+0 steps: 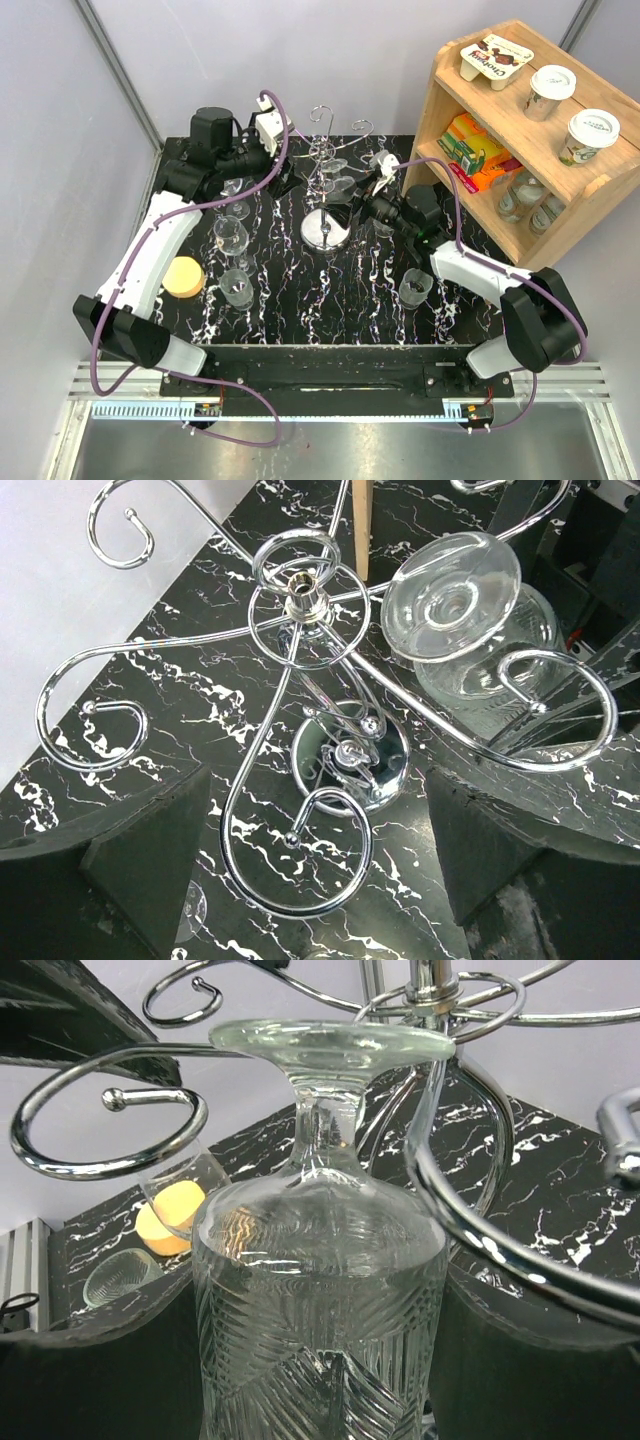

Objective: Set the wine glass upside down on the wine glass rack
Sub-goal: Turn the wine glass upside down at the wine rack.

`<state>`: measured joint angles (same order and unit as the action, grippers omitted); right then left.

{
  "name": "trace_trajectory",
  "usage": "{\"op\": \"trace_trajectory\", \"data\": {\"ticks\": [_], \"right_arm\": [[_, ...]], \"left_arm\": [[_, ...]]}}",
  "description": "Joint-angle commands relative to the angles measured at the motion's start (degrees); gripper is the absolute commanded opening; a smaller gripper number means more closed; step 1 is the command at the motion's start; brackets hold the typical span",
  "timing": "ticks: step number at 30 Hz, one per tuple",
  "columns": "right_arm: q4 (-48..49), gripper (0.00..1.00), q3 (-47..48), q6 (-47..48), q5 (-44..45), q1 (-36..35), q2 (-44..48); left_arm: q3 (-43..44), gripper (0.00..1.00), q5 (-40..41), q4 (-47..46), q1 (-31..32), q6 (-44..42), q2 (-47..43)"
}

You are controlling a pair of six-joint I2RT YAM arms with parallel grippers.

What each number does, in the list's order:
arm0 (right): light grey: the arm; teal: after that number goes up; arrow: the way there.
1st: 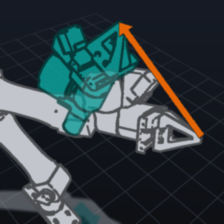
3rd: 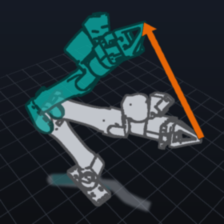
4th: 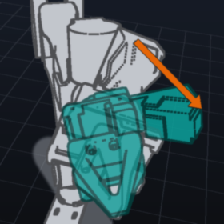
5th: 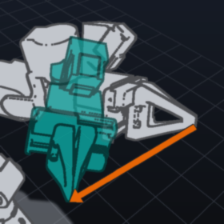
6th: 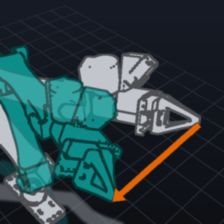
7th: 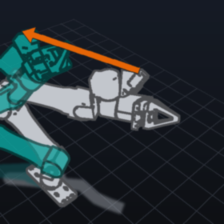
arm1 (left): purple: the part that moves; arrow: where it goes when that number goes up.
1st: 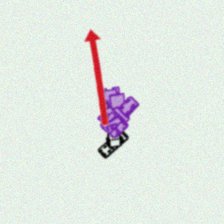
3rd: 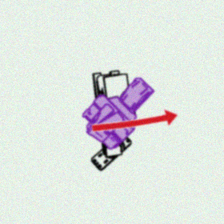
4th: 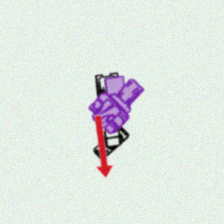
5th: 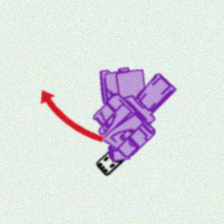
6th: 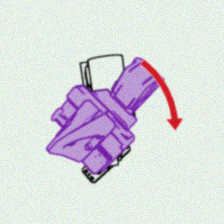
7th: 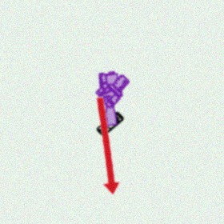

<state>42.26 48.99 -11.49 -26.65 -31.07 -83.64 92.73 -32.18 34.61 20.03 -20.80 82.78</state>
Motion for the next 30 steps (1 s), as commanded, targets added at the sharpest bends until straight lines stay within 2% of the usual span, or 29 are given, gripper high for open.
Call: {"op": "trace_trajectory", "data": {"ticks": [1,7,12,30], "right_arm": [[15.2,0.00,1.3,-1.9,-1.3,0.5,3.2],[20.0,0.00,2.6,-5.3,-5.9,0.5,0.6],[20.3,0.00,4.2,-7.1,-9.2,0.5,-1.9],[19.0,0.00,5.1,-5.5,-10.5,-0.3,-5.9]], "left_arm": [[-0.3,0.91,1.2,-1.6,0.7,-0.4,0.8],[0.0,0.89,1.2,-1.6,1.4,-0.4,1.6],[0.3,0.88,1.1,-1.6,1.6,0.1,2.0],[2.2,0.86,0.3,-1.6,4.0,2.2,3.3]]}}
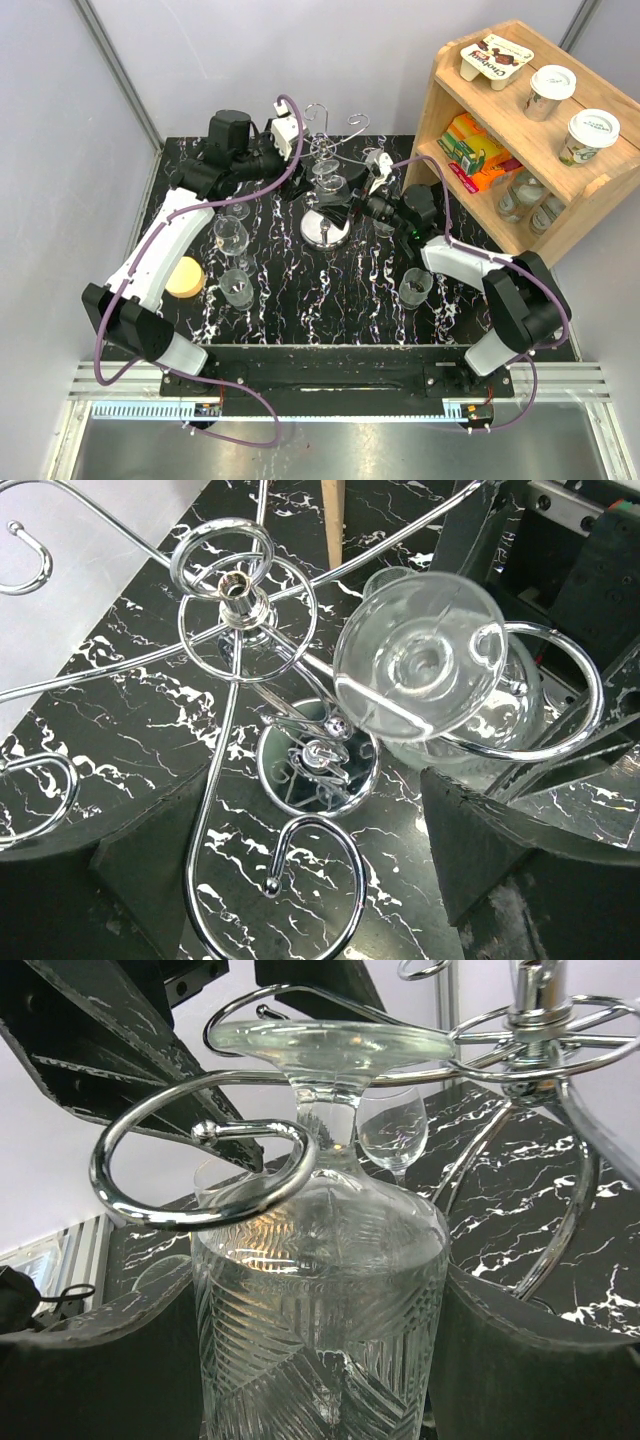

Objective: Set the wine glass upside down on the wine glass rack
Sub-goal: Turn the wine glass upside down at the wine rack.

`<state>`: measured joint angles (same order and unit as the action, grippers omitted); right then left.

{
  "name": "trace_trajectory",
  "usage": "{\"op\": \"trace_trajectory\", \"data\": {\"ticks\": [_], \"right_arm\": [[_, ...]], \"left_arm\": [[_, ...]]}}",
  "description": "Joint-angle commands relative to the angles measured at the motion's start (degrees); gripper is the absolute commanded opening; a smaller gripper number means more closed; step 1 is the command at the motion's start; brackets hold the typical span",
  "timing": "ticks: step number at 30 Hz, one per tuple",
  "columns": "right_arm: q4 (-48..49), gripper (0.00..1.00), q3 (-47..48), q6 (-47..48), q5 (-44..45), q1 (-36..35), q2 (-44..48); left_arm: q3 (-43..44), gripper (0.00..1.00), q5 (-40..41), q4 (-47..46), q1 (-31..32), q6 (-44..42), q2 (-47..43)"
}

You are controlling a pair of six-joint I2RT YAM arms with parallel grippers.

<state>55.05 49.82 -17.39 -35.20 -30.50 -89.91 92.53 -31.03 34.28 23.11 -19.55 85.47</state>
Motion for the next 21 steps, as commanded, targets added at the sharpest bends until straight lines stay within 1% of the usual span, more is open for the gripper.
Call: {"op": "trace_trajectory", "data": {"ticks": [1,14,21], "right_arm": [[6.5,0.00,4.1,0.3,-2.2,-0.9,0.3],[8.5,0.00,0.7,-1.7,-4.3,-1.0,5.4],[7.7,0.00,-1.3,0.0,-4.1,-0.9,7.7]], "left_arm": [[2.5,0.86,-0.6,-1.2,1.0,0.9,0.5],[3.5,0.85,2.5,-1.2,1.0,1.3,1.2],[4.4,0.85,3.2,-1.1,1.0,1.4,1.3]]}}
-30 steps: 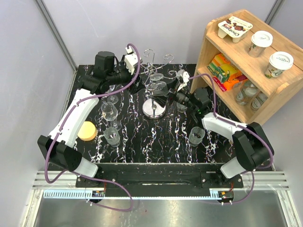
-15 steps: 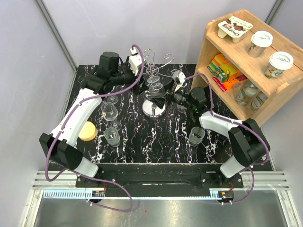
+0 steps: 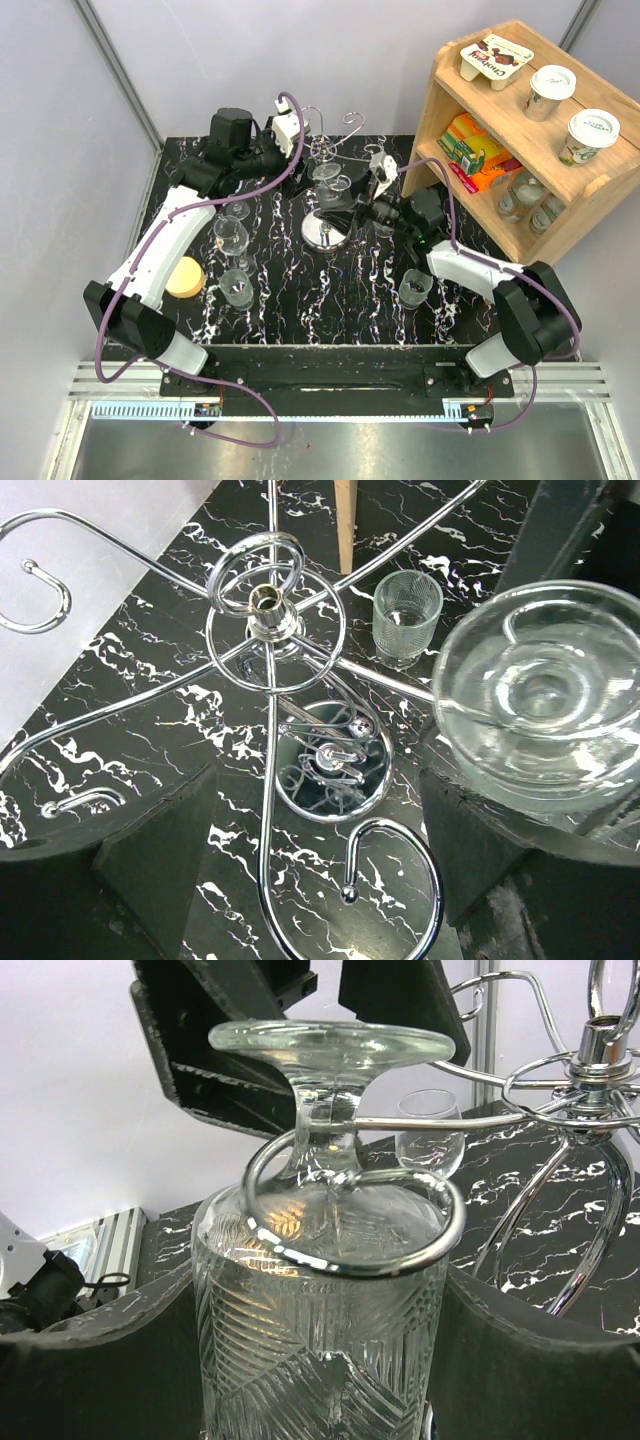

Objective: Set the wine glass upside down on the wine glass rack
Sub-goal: Turn the wine glass upside down at the wine rack.

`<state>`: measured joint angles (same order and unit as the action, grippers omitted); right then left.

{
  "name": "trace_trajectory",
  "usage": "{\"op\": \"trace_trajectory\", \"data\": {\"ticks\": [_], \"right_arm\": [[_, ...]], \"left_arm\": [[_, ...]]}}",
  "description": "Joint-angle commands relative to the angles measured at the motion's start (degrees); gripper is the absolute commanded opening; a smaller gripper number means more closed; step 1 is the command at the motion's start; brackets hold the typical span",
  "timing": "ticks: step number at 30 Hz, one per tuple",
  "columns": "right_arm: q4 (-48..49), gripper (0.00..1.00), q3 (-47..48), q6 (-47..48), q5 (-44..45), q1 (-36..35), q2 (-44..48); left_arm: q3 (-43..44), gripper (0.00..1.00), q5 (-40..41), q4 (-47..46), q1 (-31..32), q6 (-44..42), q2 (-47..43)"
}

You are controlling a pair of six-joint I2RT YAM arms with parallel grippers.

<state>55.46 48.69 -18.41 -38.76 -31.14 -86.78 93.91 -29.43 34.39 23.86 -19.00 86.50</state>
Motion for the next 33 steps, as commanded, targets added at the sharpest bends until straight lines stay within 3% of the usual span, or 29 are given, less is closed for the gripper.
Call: {"op": "trace_trajectory", "data": {"ticks": [1,26,33], "right_arm": [[7.5,0.00,-0.7,1.0,-0.1,-0.2,4.6],[5.4,0.00,-6.0,9.1,7.9,2.7,6.5],[5.4,0.16,-6.4,9.9,8.3,2.8,5.1]], "left_arm": [[3.1,0.85,1.7,-1.3,0.1,0.9,0.3],[4.7,0.84,1.6,-0.5,-1.4,1.0,0.3],[6.4,0.84,1.5,-0.1,-1.4,1.4,1.0]]}}
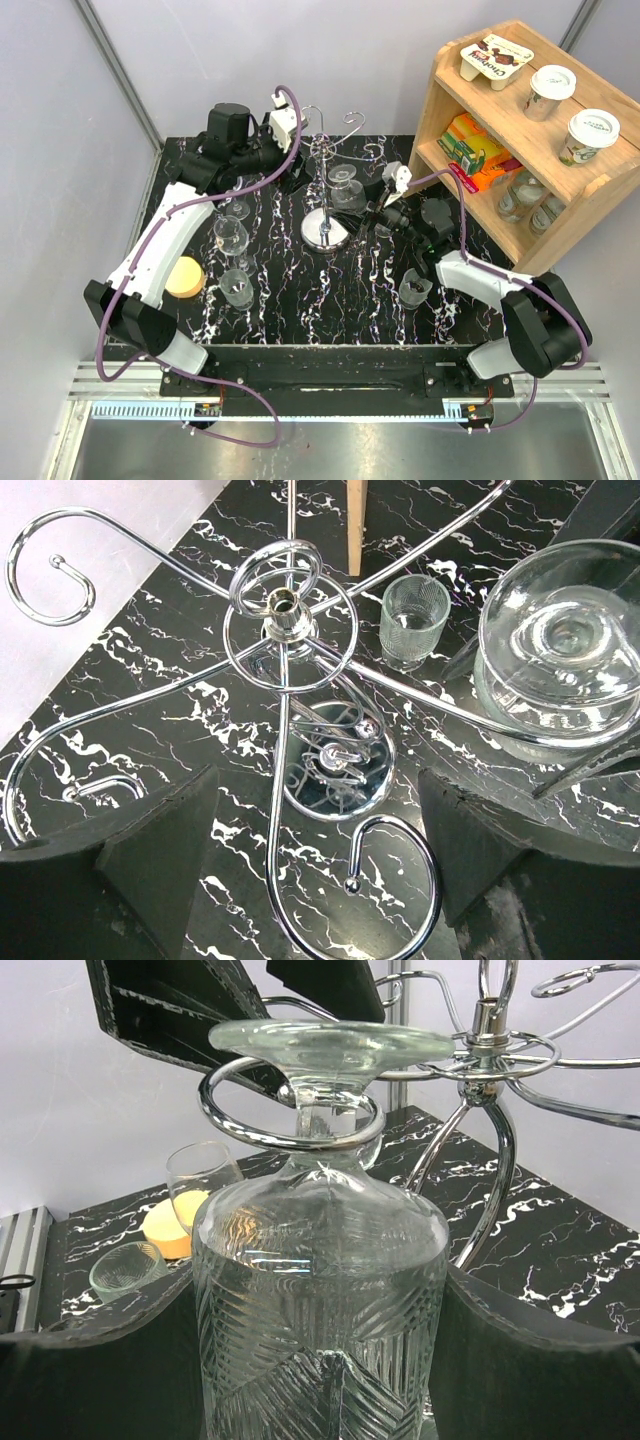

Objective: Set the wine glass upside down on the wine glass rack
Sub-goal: Turn the wine glass upside down at the wine rack.

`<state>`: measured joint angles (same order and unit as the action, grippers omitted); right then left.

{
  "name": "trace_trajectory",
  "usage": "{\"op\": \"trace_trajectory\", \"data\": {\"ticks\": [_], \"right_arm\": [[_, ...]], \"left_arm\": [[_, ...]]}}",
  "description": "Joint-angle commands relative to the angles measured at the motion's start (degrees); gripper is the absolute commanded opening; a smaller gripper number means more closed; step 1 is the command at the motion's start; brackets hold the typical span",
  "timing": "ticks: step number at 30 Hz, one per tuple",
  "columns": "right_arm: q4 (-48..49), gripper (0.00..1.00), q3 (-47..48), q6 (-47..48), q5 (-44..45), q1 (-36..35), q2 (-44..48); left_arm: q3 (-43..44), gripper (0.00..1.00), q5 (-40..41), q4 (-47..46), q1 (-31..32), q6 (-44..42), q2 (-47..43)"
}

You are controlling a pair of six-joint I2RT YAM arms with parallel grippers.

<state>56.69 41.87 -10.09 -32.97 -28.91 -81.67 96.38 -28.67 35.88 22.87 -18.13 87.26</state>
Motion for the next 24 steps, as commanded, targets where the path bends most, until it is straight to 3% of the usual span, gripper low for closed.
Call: {"op": "trace_trajectory", "data": {"ticks": [1,4,8,10,11,13,17,24], "right_arm": [[4.2,0.19,0.2,1.6,2.3,0.6,0.0],[4.0,0.29,0.2,2.2,1.5,0.6,-0.4],[3.3,0.31,0.2,3.0,1.0,0.6,-0.9],[2.5,0.42,0.2,3.6,1.2,0.6,-0.3],[1.9,0.55,0.3,3.9,1.1,0.6,-0.1],[-0.6,0.66,0.8,5.1,1.2,0.7,0.5],[-5.5,0.67,1.5,7.2,1.1,0.6,1.4],[-13.1,0.94,3.7,11.8,1.2,0.6,2.3]], "left_arm": [[4.1,0.84,0.8,-1.6,-0.5,0.7,0.4],[4.6,0.84,0.9,-1.5,-0.5,0.8,0.5],[5.0,0.84,0.9,-1.1,-0.5,0.8,0.6],[5.1,0.84,1.0,-1.1,-0.5,0.8,0.5],[5.3,0.84,1.0,-0.9,-0.5,0.8,0.5],[5.8,0.84,1.0,-0.6,-0.5,0.8,0.5],[6.7,0.84,0.8,-0.3,-0.5,0.9,0.3],[7.2,0.85,0.4,0.1,-0.5,0.9,0.3]]}}
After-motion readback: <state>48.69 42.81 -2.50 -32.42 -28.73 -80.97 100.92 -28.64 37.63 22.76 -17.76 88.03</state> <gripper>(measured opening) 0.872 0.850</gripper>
